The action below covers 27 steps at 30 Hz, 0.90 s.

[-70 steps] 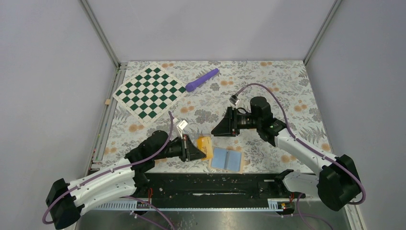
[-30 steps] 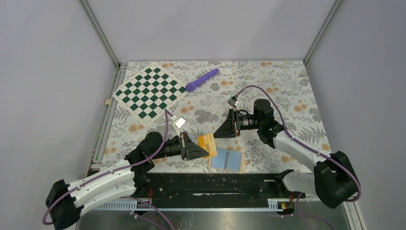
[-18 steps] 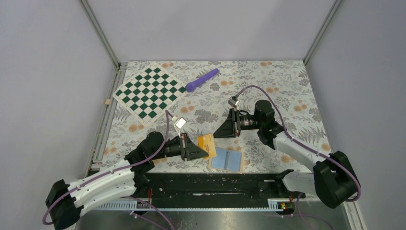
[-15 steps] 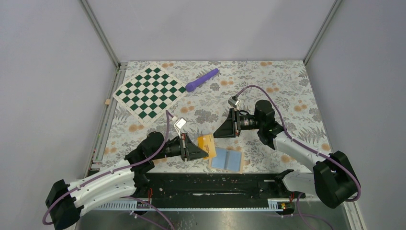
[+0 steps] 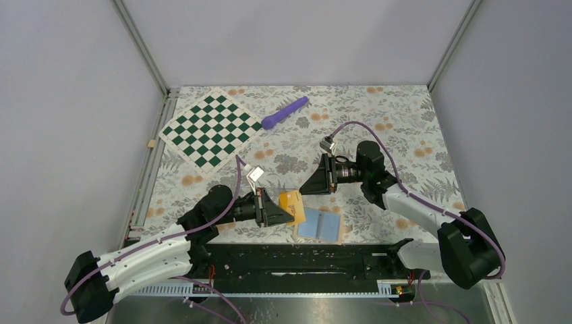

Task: Put the credit cards into the card holder
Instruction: Place the credit card in the storage box.

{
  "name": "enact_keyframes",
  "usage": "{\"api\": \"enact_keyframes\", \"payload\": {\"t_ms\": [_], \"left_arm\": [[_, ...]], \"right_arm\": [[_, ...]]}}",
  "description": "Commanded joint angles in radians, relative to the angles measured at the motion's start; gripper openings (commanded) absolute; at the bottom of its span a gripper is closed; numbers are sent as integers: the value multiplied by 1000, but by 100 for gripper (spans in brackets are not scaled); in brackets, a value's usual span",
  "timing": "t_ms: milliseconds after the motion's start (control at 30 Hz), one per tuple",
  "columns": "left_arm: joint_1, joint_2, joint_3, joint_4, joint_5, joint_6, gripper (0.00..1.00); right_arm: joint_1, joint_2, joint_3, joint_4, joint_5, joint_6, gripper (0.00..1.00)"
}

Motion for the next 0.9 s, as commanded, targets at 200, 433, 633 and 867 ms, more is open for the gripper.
{"api": "enact_keyframes", "payload": {"t_ms": [200, 433, 633, 867], "left_arm": [[-4, -1, 32, 82, 31, 14, 0], [-4, -1, 33, 136, 58, 4, 0], [-4, -2, 32, 195, 98, -2, 0], [-5, 4, 48, 155, 89, 10, 0]], "right_arm": [[27, 13, 3, 4, -20, -41, 24], [36, 21, -8, 22, -30, -35, 20], [38, 50, -33, 193, -55, 71, 21], [63, 56, -40, 239, -69, 106, 21]]}}
